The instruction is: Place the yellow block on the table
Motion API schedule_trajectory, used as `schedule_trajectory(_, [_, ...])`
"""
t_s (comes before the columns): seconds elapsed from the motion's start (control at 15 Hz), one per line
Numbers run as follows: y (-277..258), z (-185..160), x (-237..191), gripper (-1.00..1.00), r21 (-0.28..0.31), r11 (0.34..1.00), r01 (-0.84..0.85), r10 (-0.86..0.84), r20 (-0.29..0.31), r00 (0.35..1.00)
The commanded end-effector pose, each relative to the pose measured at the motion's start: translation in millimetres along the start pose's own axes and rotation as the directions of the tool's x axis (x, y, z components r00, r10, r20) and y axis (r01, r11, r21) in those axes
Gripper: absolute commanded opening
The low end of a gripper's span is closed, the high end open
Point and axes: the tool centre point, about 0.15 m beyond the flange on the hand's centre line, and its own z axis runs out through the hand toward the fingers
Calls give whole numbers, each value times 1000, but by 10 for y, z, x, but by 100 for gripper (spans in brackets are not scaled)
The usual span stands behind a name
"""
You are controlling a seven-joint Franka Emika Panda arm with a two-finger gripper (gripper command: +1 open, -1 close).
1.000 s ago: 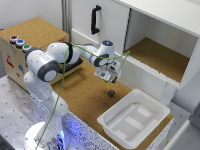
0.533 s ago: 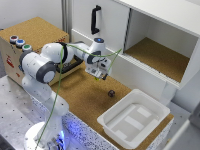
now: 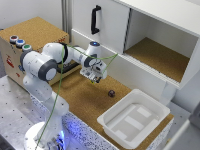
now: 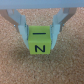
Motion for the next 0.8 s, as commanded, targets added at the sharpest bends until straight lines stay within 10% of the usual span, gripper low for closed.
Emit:
schedule_trajectory(0.0, [-32,6,131,100,-43,998,-49,48,-27,998])
schedule_trajectory(0.73, [173,-850,91,100,-6,1000,-15,14,-150,989])
